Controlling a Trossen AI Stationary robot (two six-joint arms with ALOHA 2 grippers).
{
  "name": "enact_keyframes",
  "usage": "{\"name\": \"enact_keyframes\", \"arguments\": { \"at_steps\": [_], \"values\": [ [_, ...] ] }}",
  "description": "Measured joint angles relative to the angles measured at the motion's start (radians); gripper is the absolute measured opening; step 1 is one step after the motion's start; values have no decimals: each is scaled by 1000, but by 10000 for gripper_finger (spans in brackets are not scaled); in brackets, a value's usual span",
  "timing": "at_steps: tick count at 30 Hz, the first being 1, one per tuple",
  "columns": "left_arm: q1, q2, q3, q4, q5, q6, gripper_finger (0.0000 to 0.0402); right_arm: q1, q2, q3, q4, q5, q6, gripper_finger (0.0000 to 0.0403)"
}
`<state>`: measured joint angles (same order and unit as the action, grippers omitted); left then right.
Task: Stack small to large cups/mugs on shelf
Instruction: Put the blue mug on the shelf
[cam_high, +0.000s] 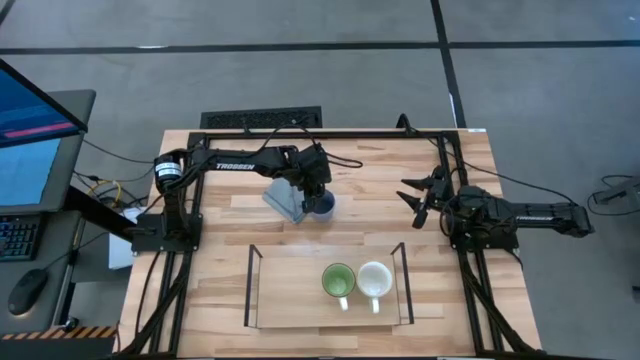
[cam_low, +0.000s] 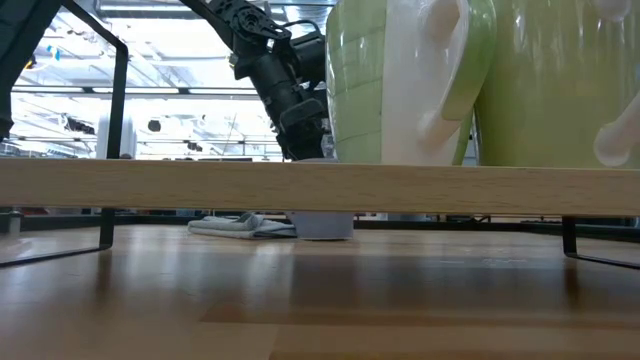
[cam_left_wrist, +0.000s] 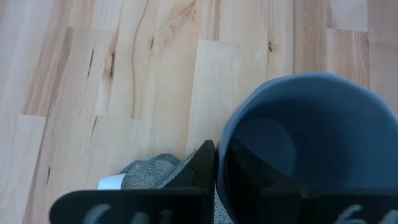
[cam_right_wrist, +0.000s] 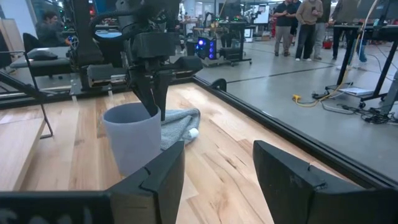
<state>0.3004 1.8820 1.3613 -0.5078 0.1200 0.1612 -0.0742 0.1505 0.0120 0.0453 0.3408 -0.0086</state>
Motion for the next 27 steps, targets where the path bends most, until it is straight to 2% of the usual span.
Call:
{"name": "enact_keyframes", "arguments": {
  "at_steps": [8,14,20,27],
  "values": [
    [0,2,40,-103,-8,-6,7,0,0,0,0,0,0,212],
    [0,5,112,-214,-80,-13,5,0,0,0,0,0,0,212],
    [0,3,185,-276,-85,-18,5,0,0,0,0,0,0,212],
    [19,-78,226,-295,-75,-22,5,0,0,0,0,0,-1,212]
  ]
}}
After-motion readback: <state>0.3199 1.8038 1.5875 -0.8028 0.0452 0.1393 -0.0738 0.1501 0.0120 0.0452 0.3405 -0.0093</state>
